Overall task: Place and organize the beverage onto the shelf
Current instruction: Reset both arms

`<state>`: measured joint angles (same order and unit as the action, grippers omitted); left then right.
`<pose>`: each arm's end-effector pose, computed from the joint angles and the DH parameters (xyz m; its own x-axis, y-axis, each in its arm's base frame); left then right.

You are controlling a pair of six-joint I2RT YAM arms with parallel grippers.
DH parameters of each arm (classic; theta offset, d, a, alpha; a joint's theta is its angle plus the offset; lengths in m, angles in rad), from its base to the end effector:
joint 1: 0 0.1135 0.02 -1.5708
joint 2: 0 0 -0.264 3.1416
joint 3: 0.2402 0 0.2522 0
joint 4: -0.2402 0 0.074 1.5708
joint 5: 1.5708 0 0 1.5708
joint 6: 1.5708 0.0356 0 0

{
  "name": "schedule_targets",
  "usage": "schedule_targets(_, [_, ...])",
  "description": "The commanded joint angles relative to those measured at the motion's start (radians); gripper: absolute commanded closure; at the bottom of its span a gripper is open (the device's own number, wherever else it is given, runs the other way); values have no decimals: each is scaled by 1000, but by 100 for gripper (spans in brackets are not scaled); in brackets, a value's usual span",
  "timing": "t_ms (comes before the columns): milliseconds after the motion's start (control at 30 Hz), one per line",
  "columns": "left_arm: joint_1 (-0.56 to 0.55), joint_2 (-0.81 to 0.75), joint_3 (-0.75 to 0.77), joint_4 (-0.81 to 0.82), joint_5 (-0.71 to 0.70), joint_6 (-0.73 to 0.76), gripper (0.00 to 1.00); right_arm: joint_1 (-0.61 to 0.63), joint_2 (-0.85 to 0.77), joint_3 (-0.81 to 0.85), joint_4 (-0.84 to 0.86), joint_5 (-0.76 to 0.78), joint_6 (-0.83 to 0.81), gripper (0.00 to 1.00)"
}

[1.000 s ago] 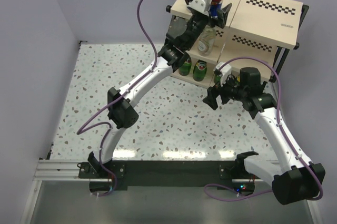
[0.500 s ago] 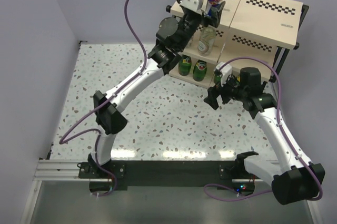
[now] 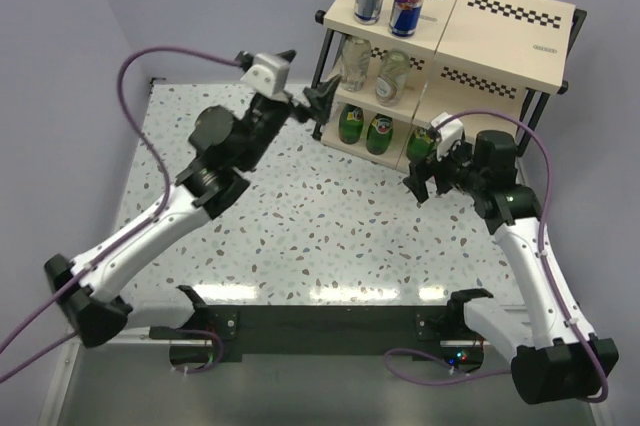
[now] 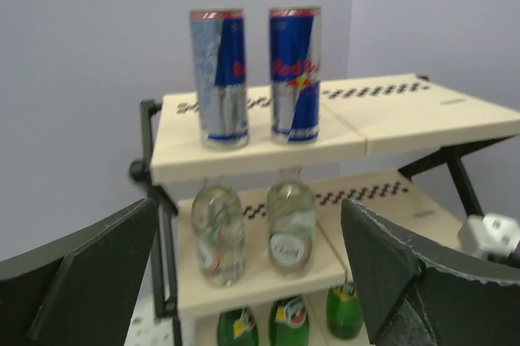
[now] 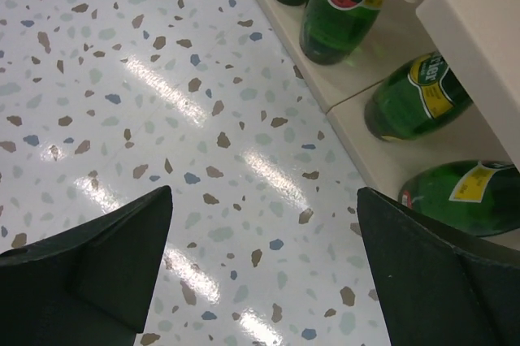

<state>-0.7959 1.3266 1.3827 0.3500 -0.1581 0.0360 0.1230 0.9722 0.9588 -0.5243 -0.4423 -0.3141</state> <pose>0.2123 -0.2088 0.4864 0.2980 -0.2535 -0.9203 0.5941 0.8039 -0.0291 0.2047 0.0407 0.3339 -0.3364 -0.3229 -0.8846 -0.6095 0.7908 -0.0569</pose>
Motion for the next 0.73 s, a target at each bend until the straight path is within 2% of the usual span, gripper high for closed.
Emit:
schedule_targets(0, [52,-218,-222,-55,-90,-28,0,-5,-72,69,-25,89,47,1])
schedule_targets(67, [75,-300,-375,-83,-110,-76,0,-5,-89,84,-43,134,66,1])
schedule_targets(167, [98,-424,-518,-146,-181,-90,0,-5,-131,86,-65,304,116,1])
schedule_targets(300, [100,-584,-652,-252,-325,-116,0,-5,-213,69,-97,439,119,1])
schedule_targets(367, [101,-641,-709,-284,-350,-128,0,-5,-265,49,-102,493,115,1])
schedule_targets(467, [100,-730,-751,-330,-386,-139,0,-3,-305,44,-117,556,116,1])
schedule_targets(700, [101,-822,-775,-433,-423,-162,0,-5,-346,40,-143,525,96,1])
